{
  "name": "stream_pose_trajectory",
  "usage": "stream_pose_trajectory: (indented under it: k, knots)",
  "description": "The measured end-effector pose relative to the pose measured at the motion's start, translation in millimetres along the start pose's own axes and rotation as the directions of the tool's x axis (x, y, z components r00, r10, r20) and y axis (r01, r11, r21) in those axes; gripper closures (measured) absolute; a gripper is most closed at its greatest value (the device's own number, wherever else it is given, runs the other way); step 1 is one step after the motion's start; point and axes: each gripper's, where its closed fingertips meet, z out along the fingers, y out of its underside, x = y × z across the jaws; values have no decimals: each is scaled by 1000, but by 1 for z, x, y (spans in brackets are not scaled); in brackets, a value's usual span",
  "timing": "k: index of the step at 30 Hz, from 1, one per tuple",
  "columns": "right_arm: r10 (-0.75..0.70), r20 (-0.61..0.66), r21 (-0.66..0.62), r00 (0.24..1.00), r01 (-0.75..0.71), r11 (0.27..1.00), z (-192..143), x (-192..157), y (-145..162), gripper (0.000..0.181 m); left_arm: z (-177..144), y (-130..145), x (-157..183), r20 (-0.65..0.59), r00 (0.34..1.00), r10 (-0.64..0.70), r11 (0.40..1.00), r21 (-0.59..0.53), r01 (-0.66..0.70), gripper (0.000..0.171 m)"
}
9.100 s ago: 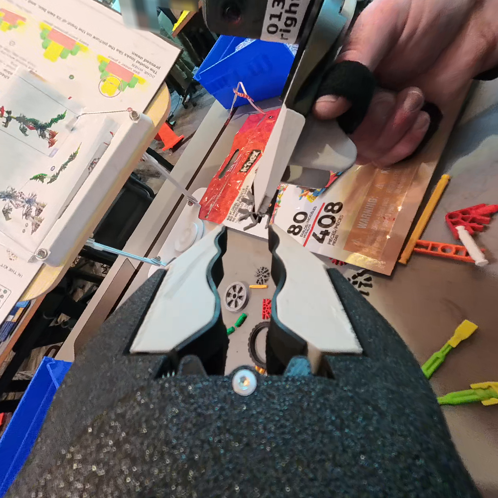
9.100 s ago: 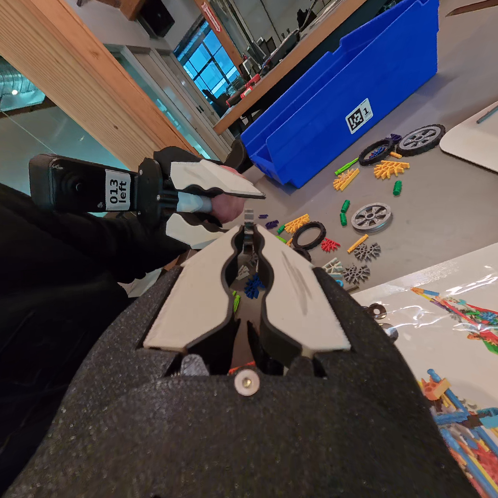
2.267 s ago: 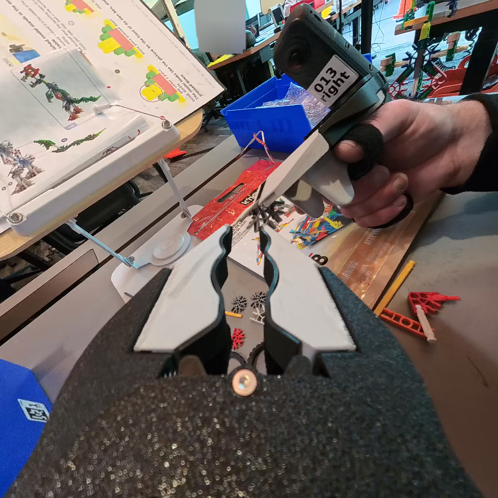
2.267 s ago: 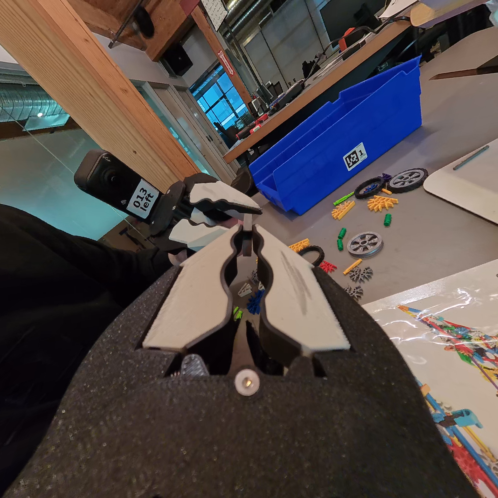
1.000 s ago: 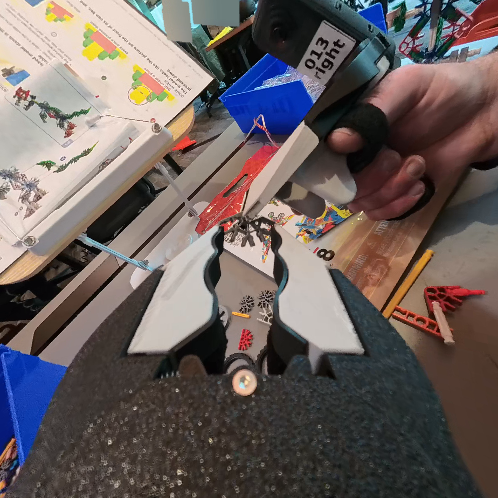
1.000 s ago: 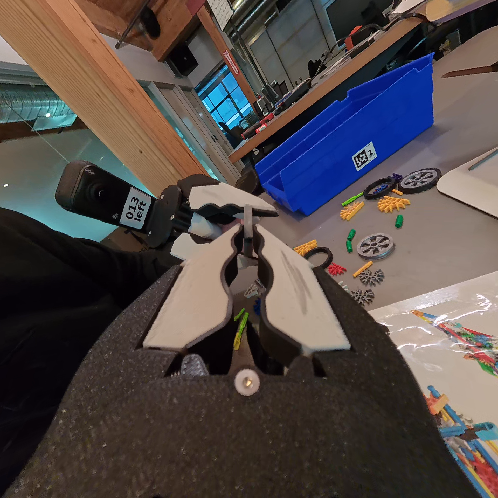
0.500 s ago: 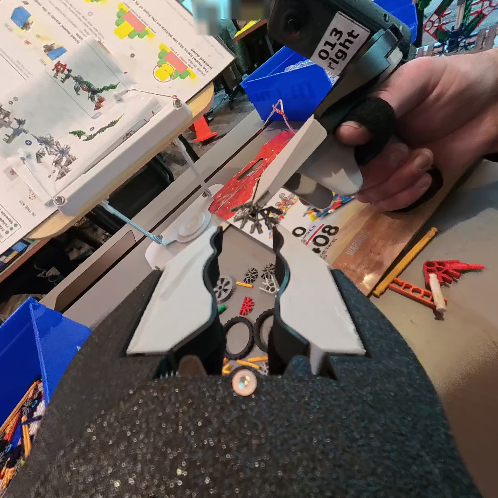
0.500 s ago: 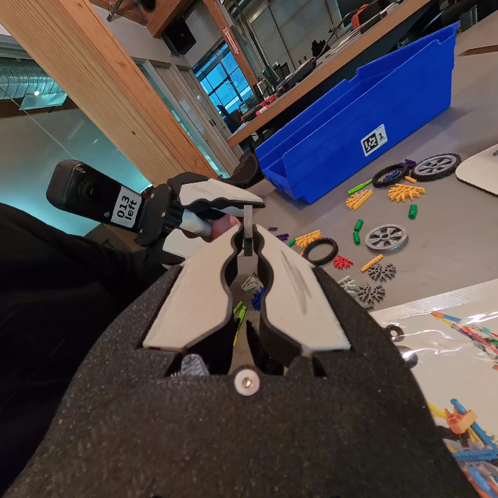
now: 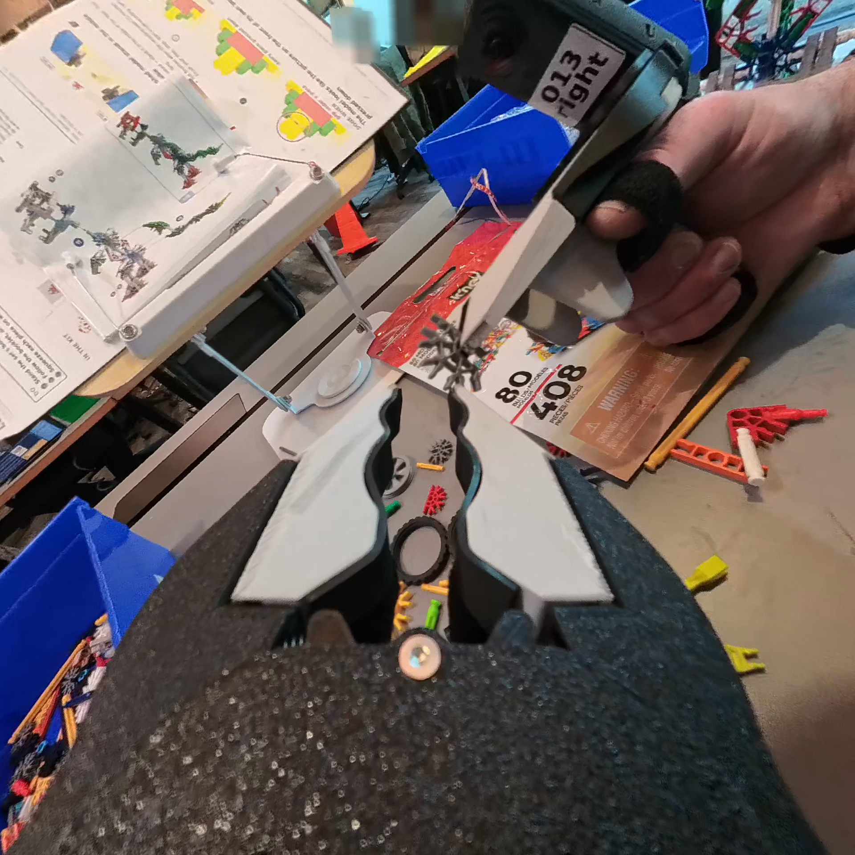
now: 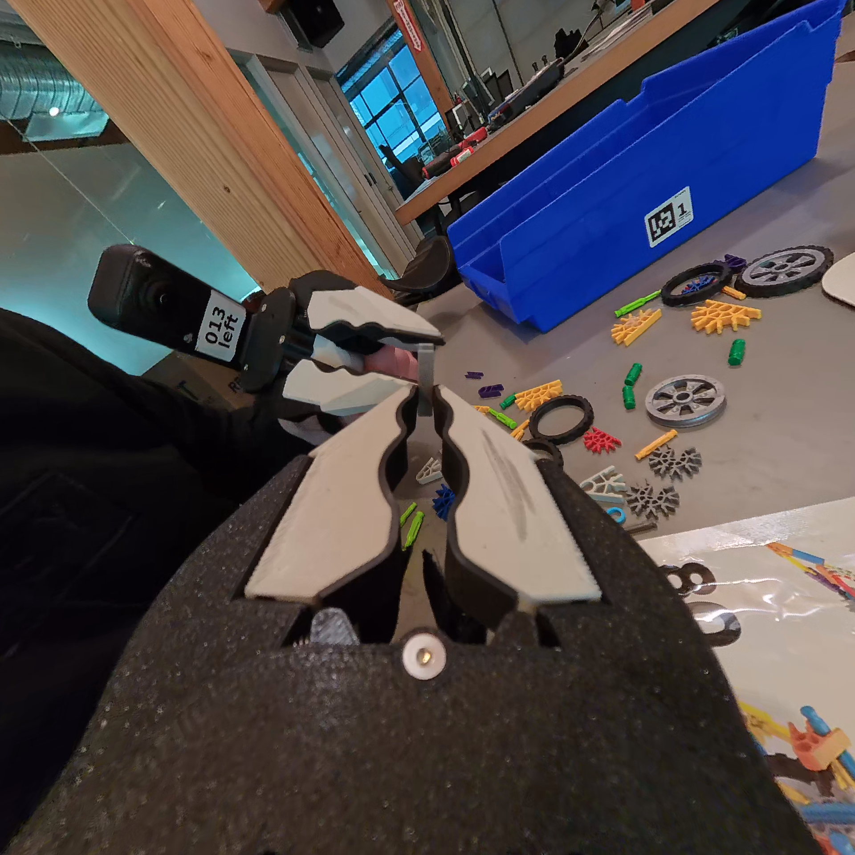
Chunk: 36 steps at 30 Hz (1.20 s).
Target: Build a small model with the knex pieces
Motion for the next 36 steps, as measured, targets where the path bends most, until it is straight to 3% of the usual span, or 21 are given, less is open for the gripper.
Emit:
stream_pose_trajectory:
  k: [9,19,29,36]
  knots:
    - [-14,2,-13,1000,14,1000,2,-2,3,177,-6,3,0,-20,1000,-22,1000,17,22,140]
    - [-7,5,-36,1000,7,999,5,-1,8,177,-11,3,5,-38,999,-14,999,35,16,135]
    - [-9,14,-59,1000,10,998,9,-5,13,176,-9,5,15,-50,999,18,999,35,-16,154]
    - [-15,24,-77,1000,17,997,11,-7,17,177,-13,7,16,-46,999,12,999,48,-9,156]
